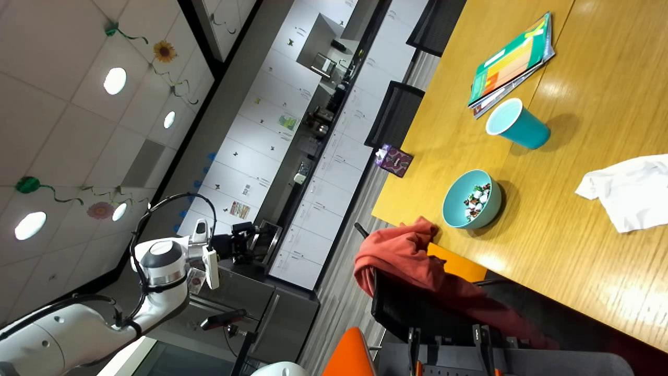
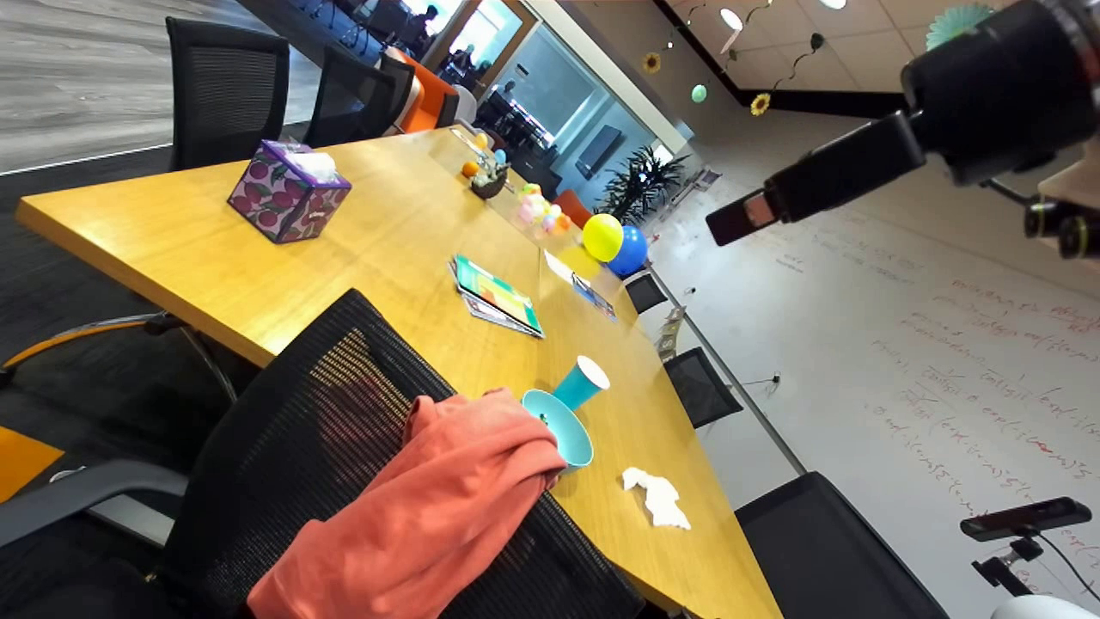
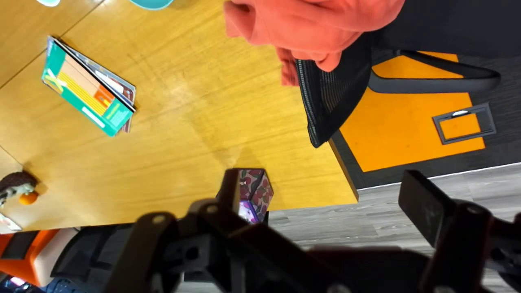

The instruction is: Hang the orange sweatshirt on the backrest of the black chair

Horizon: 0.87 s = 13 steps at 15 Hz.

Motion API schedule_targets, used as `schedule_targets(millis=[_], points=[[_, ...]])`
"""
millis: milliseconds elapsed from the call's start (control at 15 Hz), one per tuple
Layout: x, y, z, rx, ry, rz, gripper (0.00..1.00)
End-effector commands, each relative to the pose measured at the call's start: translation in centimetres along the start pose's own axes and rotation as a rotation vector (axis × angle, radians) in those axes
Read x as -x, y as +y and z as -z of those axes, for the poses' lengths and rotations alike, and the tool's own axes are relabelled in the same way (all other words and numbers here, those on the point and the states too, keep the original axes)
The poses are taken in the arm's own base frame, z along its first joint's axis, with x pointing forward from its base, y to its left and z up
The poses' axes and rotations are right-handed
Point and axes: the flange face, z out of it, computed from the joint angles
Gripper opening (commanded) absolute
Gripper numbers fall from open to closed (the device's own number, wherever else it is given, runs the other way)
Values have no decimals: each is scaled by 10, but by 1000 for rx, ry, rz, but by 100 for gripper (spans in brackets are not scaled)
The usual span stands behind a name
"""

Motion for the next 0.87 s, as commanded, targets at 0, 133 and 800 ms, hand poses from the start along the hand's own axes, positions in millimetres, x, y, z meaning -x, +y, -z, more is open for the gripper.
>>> schedule_targets(millis=[0,133,800], points=[[5,3,-5,0,-14,-10,100],[9,4,-8,3,-22,-11,100],[8,2,-7,2,-19,-8,100]])
